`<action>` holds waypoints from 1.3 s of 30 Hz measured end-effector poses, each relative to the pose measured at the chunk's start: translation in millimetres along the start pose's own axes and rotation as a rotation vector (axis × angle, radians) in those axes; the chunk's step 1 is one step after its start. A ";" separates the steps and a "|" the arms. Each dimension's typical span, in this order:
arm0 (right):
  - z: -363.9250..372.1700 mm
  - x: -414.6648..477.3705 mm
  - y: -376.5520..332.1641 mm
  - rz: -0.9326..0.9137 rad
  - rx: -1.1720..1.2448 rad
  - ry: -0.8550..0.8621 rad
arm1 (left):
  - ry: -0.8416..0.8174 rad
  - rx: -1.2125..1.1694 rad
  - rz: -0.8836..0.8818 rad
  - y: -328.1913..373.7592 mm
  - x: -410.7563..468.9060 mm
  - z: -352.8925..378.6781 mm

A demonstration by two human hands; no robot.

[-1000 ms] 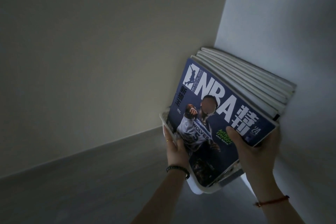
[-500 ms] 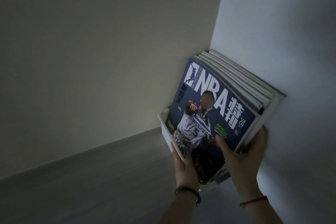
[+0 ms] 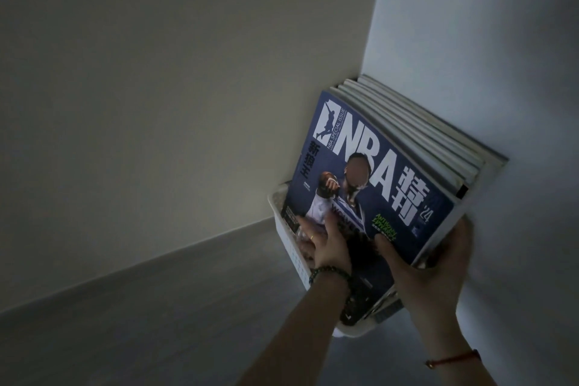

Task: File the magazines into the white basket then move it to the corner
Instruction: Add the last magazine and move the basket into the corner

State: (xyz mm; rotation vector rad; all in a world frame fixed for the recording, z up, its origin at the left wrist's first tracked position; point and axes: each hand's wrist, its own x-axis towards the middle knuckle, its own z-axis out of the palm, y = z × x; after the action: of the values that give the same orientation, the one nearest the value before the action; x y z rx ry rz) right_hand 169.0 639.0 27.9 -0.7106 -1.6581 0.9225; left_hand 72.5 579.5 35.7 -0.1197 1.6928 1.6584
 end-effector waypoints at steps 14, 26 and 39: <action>-5.4 -6.9 -3.9 0.094 0.003 0.018 | -0.175 -0.015 0.100 -8.7 18.7 23.9; -20.2 -28.5 -2.4 0.128 -0.182 0.014 | -0.255 -0.127 -0.064 -29.4 -0.5 39.4; -34.4 -60.5 -1.7 0.144 -0.330 0.063 | -0.413 -0.129 0.106 -28.2 -27.6 4.1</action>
State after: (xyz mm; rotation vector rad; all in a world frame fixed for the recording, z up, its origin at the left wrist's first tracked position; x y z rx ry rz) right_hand 218.0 596.0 3.7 -1.0829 -1.7390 0.7231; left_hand 109.4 567.1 28.3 0.2400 1.3002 1.7283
